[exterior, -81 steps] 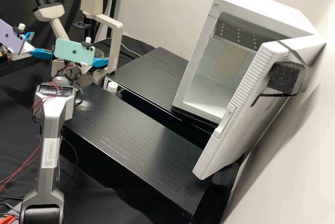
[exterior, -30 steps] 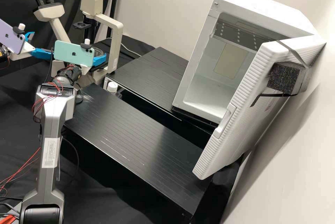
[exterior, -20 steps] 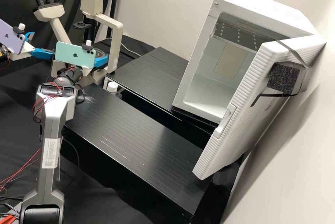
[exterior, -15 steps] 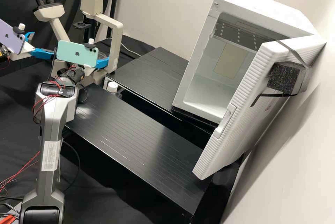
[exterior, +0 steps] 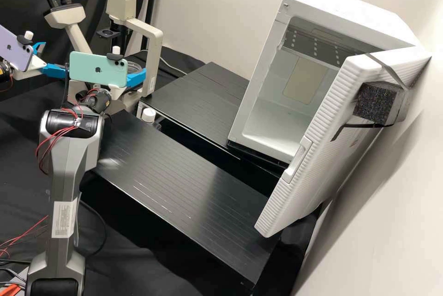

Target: Move the petri dish to the bench.

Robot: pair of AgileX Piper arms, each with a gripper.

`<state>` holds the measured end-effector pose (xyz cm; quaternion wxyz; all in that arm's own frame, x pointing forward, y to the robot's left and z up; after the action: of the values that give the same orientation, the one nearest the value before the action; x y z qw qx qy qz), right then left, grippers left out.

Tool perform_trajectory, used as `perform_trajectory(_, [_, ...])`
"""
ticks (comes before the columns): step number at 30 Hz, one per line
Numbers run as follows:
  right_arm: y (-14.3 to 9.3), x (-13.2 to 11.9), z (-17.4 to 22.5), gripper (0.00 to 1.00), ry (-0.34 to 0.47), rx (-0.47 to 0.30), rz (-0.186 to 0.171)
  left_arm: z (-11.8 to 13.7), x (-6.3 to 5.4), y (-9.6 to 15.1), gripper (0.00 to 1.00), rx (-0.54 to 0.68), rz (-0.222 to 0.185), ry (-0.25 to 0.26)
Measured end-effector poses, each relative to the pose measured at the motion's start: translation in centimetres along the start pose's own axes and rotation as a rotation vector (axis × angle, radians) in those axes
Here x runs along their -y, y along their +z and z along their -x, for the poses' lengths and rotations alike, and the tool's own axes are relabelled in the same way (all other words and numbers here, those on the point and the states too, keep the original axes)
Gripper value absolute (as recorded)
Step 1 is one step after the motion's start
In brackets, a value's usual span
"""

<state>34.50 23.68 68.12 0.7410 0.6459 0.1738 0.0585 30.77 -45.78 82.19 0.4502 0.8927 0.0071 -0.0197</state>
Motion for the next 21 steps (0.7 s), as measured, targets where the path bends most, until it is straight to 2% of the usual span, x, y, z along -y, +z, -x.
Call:
perform_trajectory(2, [0.7, -0.4, 1.4, 0.0, 0.0, -0.001, 0.02, 0.0, 0.0, 0.0, 1.0, 0.0, 0.0, 0.0])
perform_trajectory(6, [2.1, -1.9, 4.9, 0.0, 0.03, 0.001, 0.028, 0.0, 0.0, 0.0, 1.0, 0.0, 0.0, 0.0])
perform_trajectory(13, [4.5, -4.2, 11.5, 0.0, 0.138, 0.013, 0.018, 0.0, 0.0, 0.0, 1.0, 0.0, 0.0, 0.0])
perform_trajectory(21, [6.8, -5.1, 18.4, 0.0, 0.179, 0.037, 0.016, 0.0, 0.0, 0.0, 1.0, 0.0, 0.0, 0.0])
